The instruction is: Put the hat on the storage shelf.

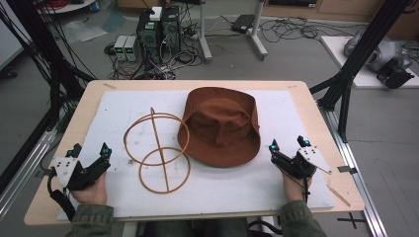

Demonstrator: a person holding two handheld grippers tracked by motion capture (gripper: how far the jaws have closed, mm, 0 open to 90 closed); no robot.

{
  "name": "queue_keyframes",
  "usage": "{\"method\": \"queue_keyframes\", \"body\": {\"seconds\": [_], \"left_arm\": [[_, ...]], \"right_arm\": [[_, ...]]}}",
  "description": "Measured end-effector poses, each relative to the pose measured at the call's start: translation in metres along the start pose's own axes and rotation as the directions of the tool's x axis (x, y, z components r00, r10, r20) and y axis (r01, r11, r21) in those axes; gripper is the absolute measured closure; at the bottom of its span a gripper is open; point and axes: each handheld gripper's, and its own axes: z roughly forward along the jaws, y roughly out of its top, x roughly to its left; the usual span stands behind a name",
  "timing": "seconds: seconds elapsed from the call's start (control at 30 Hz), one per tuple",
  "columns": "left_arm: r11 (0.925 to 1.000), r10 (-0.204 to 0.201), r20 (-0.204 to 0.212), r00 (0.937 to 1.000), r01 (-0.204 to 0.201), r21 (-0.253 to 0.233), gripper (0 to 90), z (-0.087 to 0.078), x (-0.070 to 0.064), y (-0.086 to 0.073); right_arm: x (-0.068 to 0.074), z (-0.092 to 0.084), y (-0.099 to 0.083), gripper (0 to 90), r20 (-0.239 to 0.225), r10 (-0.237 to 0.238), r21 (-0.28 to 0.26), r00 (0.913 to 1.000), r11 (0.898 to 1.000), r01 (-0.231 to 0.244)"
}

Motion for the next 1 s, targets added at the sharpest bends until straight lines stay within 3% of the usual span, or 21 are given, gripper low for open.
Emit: {"method": "queue_keyframes", "body": {"seconds": [0.6,0.67,0.83,1.0], "left_arm": [[1.0000,-0.005,0.007,1.0000,0.005,-0.001,15.8,0.001,0.000,0.000],[1.0000,-0.005,0.006,1.0000,0.005,-0.001,15.8,0.001,0.000,0.000],[1.0000,-0.004,0.006,1.0000,0.004,-0.001,15.8,0.001,0.000,0.000],[0.9999,-0.011,0.004,0.9999,0.011,0.000,15.8,0.001,0.001,0.000]], "right_arm": [[-0.001,-0.001,0.000,9.2,-0.004,-0.004,0.006,1.0000,1.000,0.004],[-0.005,0.000,0.001,9.1,-0.001,-0.002,0.006,1.0000,1.000,0.002],[-0.015,0.004,0.007,9.1,-0.057,-0.001,0.029,0.9983,1.000,0.003],[-0.020,0.005,0.012,9.1,-0.049,0.027,0.007,0.9984,1.000,-0.027]]}}
